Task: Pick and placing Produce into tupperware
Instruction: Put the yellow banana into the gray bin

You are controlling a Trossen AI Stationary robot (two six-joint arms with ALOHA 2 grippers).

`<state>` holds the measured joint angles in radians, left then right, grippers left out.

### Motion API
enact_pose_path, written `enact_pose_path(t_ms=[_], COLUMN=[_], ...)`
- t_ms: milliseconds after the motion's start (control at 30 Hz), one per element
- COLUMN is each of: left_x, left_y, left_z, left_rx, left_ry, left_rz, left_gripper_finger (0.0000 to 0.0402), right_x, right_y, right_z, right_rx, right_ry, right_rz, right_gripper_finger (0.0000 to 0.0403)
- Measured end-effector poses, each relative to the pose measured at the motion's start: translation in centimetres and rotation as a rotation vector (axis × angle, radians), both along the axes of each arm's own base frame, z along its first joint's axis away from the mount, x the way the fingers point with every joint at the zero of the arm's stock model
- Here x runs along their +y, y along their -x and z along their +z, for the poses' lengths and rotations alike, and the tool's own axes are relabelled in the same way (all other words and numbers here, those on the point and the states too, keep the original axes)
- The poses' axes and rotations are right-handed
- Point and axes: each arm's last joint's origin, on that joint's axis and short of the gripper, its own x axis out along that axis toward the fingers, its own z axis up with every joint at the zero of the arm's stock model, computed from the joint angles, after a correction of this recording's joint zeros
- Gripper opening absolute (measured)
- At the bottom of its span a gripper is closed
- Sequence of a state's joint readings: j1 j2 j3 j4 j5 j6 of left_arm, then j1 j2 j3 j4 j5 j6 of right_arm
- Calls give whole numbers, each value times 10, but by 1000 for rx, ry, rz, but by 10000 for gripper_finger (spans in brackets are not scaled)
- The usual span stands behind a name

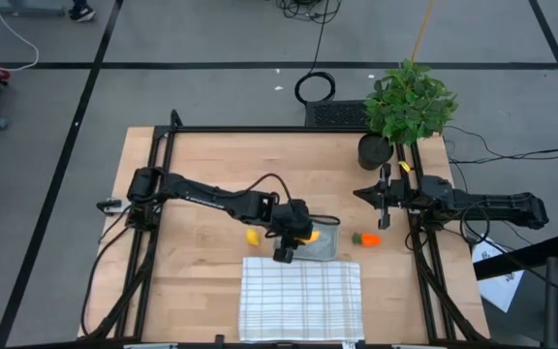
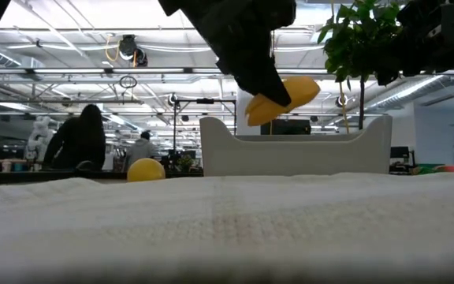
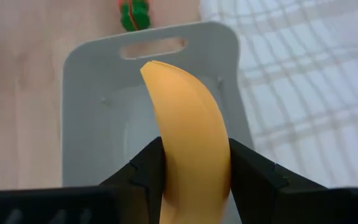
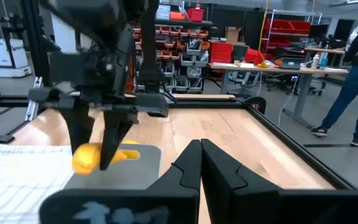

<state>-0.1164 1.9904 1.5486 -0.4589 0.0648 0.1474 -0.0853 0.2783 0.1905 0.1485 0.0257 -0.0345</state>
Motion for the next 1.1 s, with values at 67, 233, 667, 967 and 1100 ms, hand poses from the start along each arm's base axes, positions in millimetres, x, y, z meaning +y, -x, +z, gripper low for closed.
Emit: enact_pose_path(t_ms=[67,233,667,967,1100], left_x=[1,8,-2,-12,-6], left_y=[-1,-6,-7,-7,-9], left_z=[-6,-20,-36,-33,-31], left_rx=[19,43,85,50,49], left_ry=[-24,-37,-41,-88,-73], left_rz=[8,41,-6,-98,-38], left_gripper_finger=[142,148,149,149,150], right_x=[0,0,0,0,0], right_y=[0,0,0,0,0], right_z=[0,1,0,0,0], right_rx=[-4,-5,-1,-1,-1], right_ry=[0,2,4,4,4], right_rz=[0,0,0,0,1], right_gripper_finger=[0,0,0,0,0])
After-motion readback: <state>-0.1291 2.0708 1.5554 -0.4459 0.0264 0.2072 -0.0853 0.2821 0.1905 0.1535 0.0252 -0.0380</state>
